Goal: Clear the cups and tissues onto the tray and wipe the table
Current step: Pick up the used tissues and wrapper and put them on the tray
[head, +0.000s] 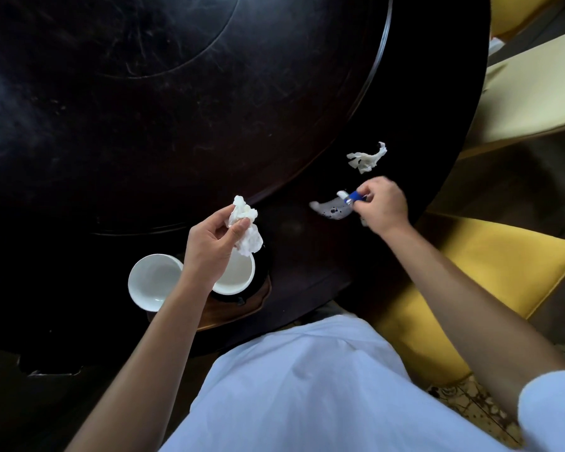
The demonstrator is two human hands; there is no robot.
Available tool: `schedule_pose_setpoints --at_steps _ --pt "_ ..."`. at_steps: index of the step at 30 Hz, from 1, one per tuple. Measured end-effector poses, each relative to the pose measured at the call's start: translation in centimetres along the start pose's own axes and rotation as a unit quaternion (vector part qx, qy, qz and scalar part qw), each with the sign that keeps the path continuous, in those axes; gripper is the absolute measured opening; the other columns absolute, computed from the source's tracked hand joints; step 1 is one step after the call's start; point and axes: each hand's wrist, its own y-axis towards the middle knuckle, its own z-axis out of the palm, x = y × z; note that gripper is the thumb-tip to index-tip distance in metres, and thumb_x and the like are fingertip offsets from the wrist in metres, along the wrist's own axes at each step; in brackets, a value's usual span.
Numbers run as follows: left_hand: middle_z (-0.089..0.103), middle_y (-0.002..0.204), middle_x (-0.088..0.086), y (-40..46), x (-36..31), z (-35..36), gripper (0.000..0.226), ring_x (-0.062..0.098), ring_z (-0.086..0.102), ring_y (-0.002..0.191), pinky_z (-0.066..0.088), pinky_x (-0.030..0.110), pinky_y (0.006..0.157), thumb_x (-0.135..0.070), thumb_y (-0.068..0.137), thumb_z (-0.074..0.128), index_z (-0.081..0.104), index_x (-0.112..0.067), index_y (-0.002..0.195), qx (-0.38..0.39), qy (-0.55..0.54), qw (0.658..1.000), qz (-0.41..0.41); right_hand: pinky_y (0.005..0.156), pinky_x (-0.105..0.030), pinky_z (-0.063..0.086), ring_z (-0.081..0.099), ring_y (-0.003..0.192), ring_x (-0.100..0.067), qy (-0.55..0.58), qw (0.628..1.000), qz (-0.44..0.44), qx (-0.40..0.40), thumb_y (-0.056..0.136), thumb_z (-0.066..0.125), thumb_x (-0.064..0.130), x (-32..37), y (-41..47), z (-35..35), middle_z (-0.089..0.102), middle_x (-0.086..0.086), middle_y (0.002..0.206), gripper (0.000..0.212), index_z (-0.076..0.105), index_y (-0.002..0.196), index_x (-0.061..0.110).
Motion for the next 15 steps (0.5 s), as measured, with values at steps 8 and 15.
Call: schedule_pose_setpoints --at_steps 8,15 --pt "0.079 0.104 -0.007 0.5 -1.1 1.1 0.042 0.016 0.074 0.1 0.056 0.031 0.092 -0.04 0.087 0.075 0.069 -0.028 0.127 -0.011 0.007 1.0 -0.007 0.088 -0.034 0.046 0.052 0.119 -0.027 -0.076 0.996 -0.028 -0.028 0.08 0.078 0.018 -1.2 7.4 -3.7 0.063 0.005 0.135 0.01 0.074 0.088 0.014" --pt "0.079 0.105 -0.005 0.6 -1.5 1.5 0.051 0.018 0.074 0.102 0.057 0.038 0.096 -0.038 0.088 0.075 0.068 -0.016 0.134 -0.026 0.011 1.0 -0.008 0.081 -0.036 0.047 0.055 0.108 -0.027 -0.118 0.992 -0.027 0.023 0.082 0.076 0.02 -0.5 8.8 -2.8 0.067 0.001 0.117 0.011 0.065 0.084 0.02"
